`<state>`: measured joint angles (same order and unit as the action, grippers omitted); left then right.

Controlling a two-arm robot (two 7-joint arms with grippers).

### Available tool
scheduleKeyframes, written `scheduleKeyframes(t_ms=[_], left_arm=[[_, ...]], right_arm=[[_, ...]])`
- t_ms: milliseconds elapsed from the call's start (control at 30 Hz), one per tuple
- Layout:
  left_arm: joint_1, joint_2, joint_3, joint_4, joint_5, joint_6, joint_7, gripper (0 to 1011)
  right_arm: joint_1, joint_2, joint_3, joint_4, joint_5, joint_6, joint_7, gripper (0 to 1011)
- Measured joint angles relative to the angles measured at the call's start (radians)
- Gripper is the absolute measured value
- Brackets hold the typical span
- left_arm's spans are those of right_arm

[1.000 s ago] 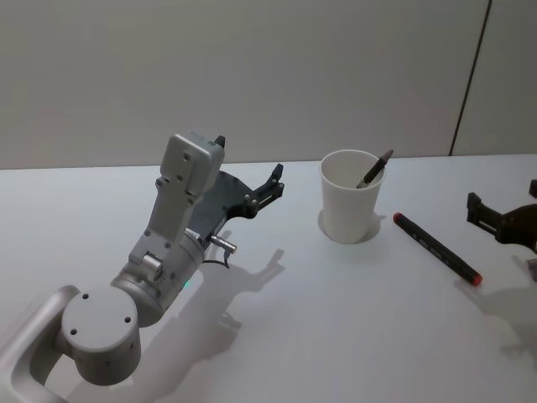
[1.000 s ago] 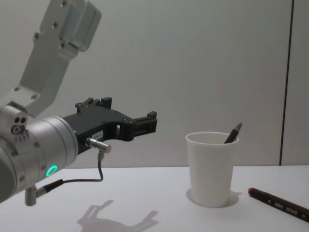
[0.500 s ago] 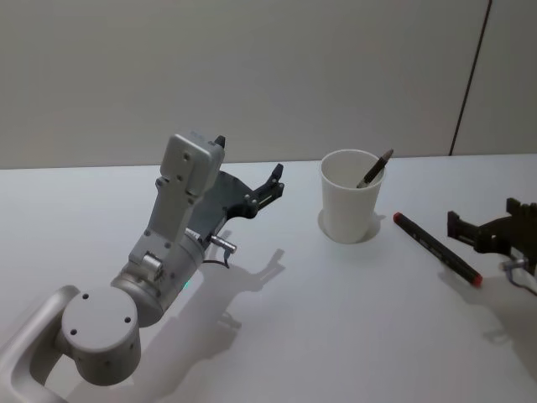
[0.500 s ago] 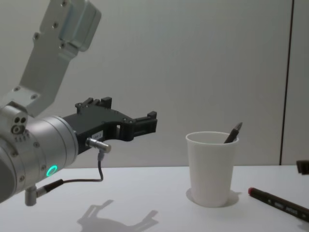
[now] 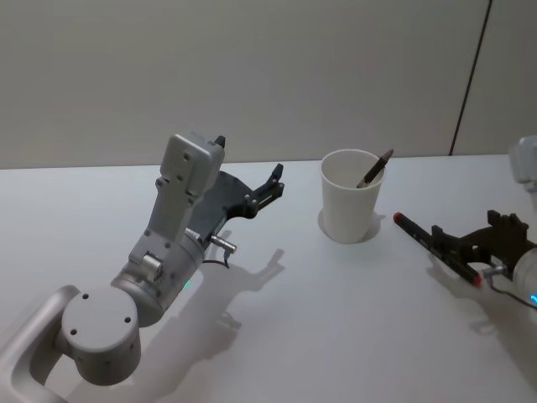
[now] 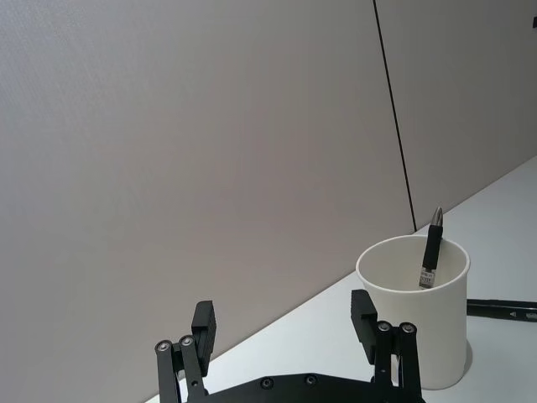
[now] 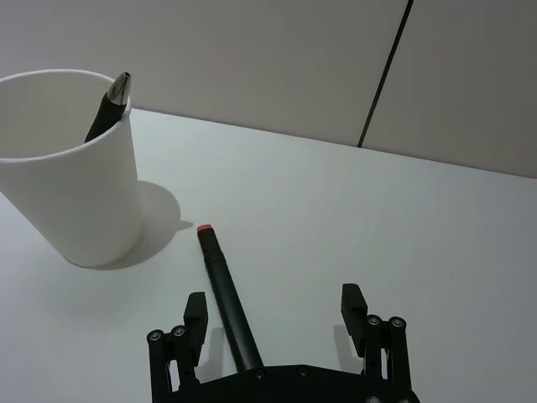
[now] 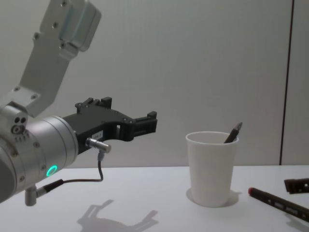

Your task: Place the pen into the pen holder.

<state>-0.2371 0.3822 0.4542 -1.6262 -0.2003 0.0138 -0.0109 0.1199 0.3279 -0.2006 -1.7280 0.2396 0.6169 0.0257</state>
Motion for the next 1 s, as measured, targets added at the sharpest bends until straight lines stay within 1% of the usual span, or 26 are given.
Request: scheduleKeyframes(t_ms=[300, 367, 467, 667, 1000], left_arm=[[0.000, 0.000, 0.000, 0.000, 0.000, 0.000, 0.000, 1001], [0.000, 0.000, 0.000, 0.000, 0.000, 0.000, 0.000, 1001], [0.000, 0.000, 0.000, 0.000, 0.000, 0.000, 0.000, 1001], [0.000, 0.000, 0.000, 0.000, 0.000, 0.000, 0.000, 1001], [0.000, 0.000, 0.000, 0.000, 0.000, 0.000, 0.000, 1001]], right_arm=[[0.033, -0.019, -0.016, 0.065, -0.056, -0.034, 0.027, 1001], [0.037, -0.021, -0.017, 0.073, -0.061, -0.038, 0.030, 1001], [0.058, -0.032, -0.023, 0.108, -0.083, -0.056, 0.043, 1002], [0.083, -0.046, -0.031, 0.150, -0.105, -0.074, 0.063, 1001], [0.107, -0.063, -0.037, 0.194, -0.115, -0.079, 0.087, 1001]])
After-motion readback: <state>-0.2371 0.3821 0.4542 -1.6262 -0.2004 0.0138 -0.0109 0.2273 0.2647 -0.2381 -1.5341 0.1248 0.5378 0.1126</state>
